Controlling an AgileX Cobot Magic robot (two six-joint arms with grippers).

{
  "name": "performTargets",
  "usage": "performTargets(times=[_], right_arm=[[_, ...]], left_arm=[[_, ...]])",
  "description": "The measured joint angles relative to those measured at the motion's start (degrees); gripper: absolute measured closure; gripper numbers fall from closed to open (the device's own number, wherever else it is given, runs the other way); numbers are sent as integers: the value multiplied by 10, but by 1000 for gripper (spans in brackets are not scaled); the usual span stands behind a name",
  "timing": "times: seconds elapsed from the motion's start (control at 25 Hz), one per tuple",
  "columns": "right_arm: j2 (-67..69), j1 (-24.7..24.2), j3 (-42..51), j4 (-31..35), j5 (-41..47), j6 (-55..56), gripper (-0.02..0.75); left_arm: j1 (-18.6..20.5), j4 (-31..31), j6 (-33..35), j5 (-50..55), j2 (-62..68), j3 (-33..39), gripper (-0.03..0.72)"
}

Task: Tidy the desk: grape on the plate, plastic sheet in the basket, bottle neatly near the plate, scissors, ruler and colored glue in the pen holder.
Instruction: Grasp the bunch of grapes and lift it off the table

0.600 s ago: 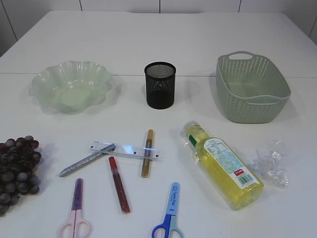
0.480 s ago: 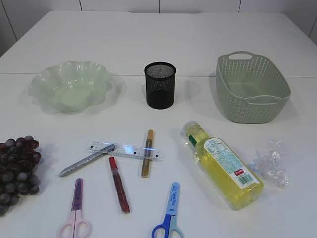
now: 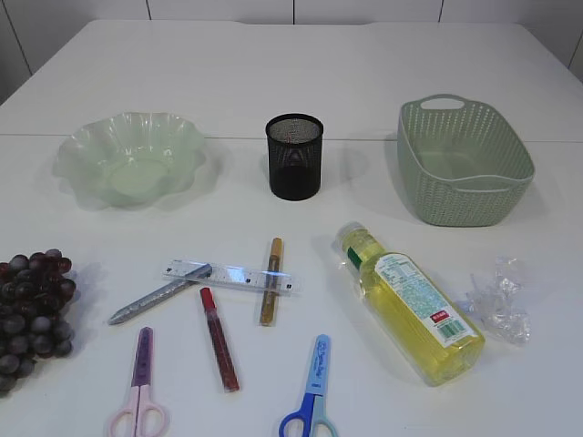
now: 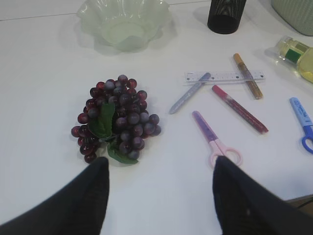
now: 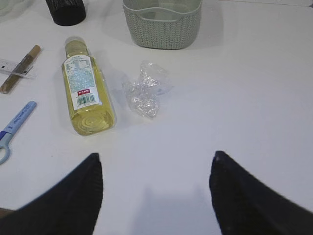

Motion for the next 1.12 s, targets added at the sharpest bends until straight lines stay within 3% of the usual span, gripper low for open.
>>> performTargets(times=[0.48,0.92,1.12], right_arm=[[0,0,0,0,0,0,207],[0,0,0,0,0,5,207],[24,0,-24,0,47,50,207]], left_arm=[[0,2,0,0,70,-4,211],[0,-25,-16,26,270,-144,211],[0,-37,-42,61,369,-189,211]])
